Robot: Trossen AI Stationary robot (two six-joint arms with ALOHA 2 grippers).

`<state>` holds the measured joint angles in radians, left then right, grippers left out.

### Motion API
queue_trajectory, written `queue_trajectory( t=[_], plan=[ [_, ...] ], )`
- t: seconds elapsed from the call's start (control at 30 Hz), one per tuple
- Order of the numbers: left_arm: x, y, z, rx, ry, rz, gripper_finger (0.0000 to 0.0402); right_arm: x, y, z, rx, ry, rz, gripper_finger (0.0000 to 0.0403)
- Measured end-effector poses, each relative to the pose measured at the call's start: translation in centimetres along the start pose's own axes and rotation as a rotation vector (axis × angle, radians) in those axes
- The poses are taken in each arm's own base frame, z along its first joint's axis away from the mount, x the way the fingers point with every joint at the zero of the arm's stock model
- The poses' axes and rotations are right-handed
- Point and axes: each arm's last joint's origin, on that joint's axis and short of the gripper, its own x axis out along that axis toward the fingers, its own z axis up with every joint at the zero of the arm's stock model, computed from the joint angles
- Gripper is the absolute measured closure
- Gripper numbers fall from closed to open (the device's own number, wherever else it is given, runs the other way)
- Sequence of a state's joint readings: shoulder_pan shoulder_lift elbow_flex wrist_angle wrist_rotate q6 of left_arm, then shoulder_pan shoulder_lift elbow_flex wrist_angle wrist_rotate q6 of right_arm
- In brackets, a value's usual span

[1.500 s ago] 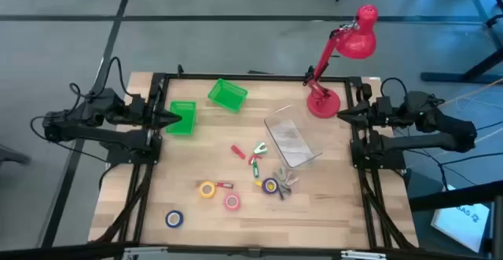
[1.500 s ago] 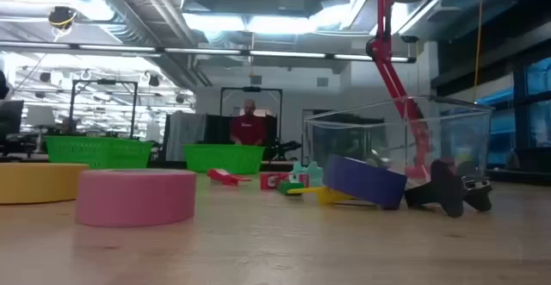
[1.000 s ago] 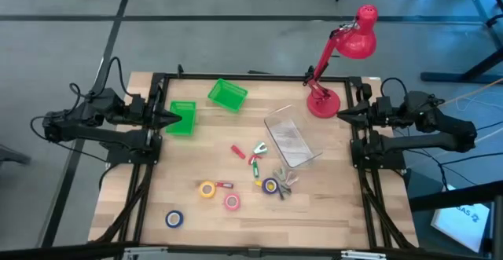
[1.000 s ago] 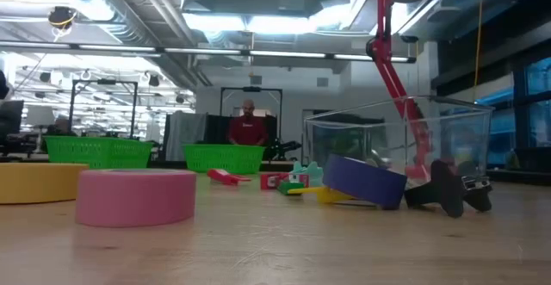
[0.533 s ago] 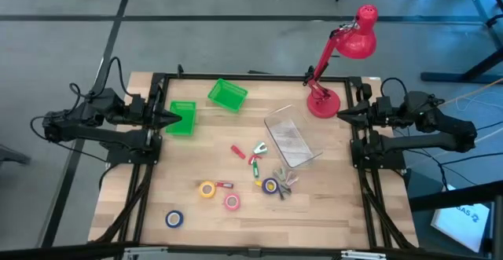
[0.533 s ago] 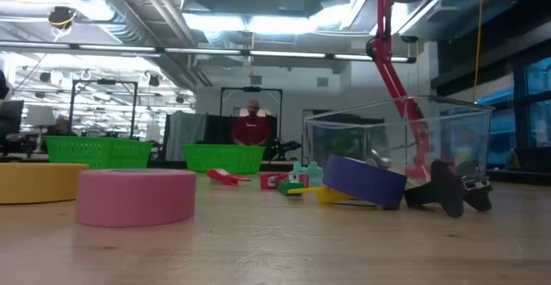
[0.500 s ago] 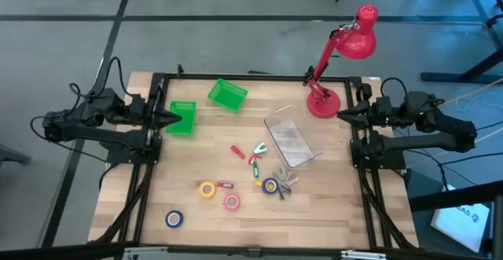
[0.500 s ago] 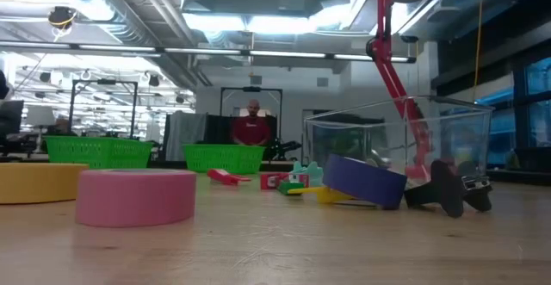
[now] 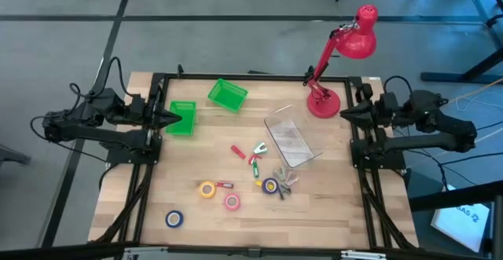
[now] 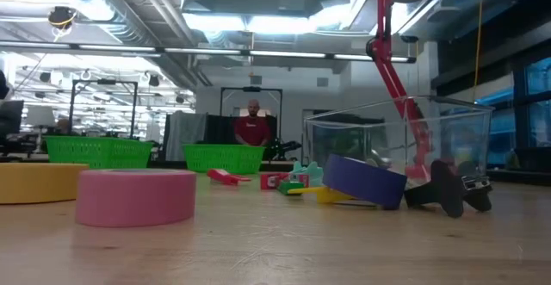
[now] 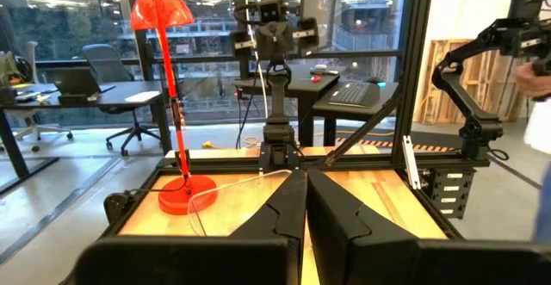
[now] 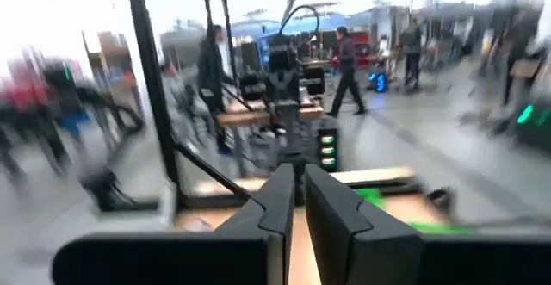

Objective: Pick and place Stapler, Stapler remover, tape
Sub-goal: Put the dark gray staple remover into the transparent bin

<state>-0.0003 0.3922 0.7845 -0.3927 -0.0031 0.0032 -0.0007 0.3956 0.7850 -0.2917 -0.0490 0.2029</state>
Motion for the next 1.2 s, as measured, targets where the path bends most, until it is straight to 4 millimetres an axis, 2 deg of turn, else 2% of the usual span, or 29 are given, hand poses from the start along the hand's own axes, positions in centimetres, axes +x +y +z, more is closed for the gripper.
queue_trajectory(
  t=[0.1, 0.17, 0.4, 0.57, 0.7, 0.8, 0.9, 1.03, 1.2],
  plan=[
    [0.0, 0.0, 0.0, 0.0, 0.0, 0.0, 0.0391, 0.1, 0.1, 0.4, 0.203, -0.041, 0.012, 0.0367],
    [0.0, 0.0, 0.0, 0.0, 0.0, 0.0, 0.0392, 0.3, 0.2, 0.9, 0.274, -0.089, 0.031, 0.0367],
    [0.0, 0.0, 0.0, 0.0, 0.0, 0.0, 0.0395, 1.5, 0.0, 1.0, 0.339, -0.099, 0.011, 0.0367],
    [0.0, 0.0, 0.0, 0.0, -0.001, -0.001, 0.0391, 5.0, 0.0, -0.1, 0.326, 0.024, 0.104, 0.0367],
    [0.0, 0.0, 0.0, 0.0, -0.001, 0.0, 0.0393, 8.5, -0.2, -2.1, 0.331, 0.188, 0.166, 0.0367],
    [0.0, 0.0, 0.0, 0.0, 0.0, 0.0, 0.0396, 10.3, -0.3, -3.6, 0.353, 0.305, 0.248, 0.0367],
    [0.0, 0.0, 0.0, 0.0, 0.0, 0.0, 0.0395, 11.4, -0.3, -4.6, 0.344, 0.381, 0.315, 0.0367],
    [0.0, 0.0, 0.0, 0.0, 0.0, 0.0, 0.0391, 12.0, 0.1, -5.3, 0.248, 0.394, 0.319, 0.0372],
    [0.0, 0.0, 0.0, 0.0, 0.0, 0.0, 0.0393, 12.9, 1.7, -4.8, 0.163, 0.494, 0.268, 0.0393]
  ],
)
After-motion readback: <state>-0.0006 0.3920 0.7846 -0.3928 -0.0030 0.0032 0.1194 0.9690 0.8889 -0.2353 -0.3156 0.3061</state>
